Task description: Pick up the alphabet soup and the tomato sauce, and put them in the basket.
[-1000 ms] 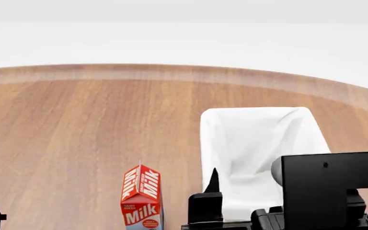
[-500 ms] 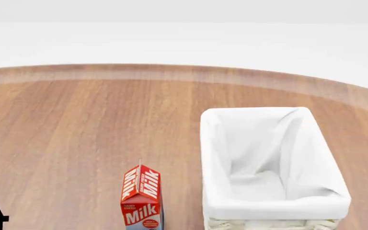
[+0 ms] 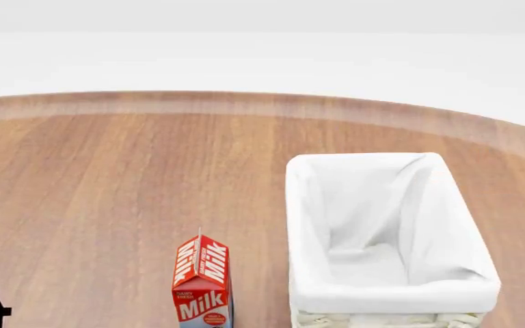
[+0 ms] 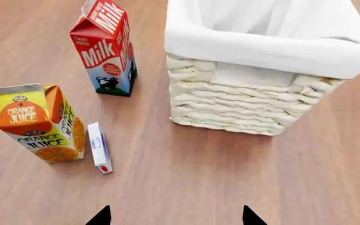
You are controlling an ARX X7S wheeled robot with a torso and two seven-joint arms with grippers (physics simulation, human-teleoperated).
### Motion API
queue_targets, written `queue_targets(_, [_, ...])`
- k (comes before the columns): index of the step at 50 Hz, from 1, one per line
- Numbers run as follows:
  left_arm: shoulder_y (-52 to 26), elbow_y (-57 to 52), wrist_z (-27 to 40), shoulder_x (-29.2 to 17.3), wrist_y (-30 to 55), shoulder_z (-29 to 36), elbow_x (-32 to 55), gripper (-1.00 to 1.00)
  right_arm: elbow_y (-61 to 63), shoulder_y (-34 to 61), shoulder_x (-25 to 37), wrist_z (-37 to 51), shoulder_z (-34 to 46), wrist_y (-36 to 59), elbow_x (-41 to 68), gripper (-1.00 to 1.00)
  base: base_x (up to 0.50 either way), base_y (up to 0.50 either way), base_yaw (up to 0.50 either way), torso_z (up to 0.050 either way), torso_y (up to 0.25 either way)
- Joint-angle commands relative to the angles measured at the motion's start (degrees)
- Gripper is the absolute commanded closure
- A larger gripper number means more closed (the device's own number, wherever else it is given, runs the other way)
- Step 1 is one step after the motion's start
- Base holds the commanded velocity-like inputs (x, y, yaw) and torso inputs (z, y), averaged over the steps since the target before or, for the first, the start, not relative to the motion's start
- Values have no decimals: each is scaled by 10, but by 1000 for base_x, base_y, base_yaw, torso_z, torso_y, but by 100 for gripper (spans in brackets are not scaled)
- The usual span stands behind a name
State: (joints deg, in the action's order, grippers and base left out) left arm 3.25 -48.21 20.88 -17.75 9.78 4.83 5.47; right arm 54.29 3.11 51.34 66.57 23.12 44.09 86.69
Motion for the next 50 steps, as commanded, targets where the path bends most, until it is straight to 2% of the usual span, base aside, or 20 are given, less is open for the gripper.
queue_targets(1, [0,2,3,-2,-1,4,-1,-100,1,-52,0,-20,13,1,-49,-100,0,0,0,0,0])
queue_targets(17, [2,2,7,-4,-4,7,0,-100,-11,-106,-8,-83,39,-5,-119,-100,0,0,0,0,0])
queue_targets(20, [3,4,8,-5,-8,7,0,-100,-7,-104,1,-77,38,-5,-86,-100,0,0,0,0,0])
queue_targets(23, [3,5,9,-4,-8,8,1,-100,-14,-117,-5,-100,51,-3,-112,-100,0,0,0,0,0])
queue_targets(50, [1,9,15,-9,-10,15,0,-100,-47,-150,6,-132,52,-26,-157,-100,0,0,0,0,0])
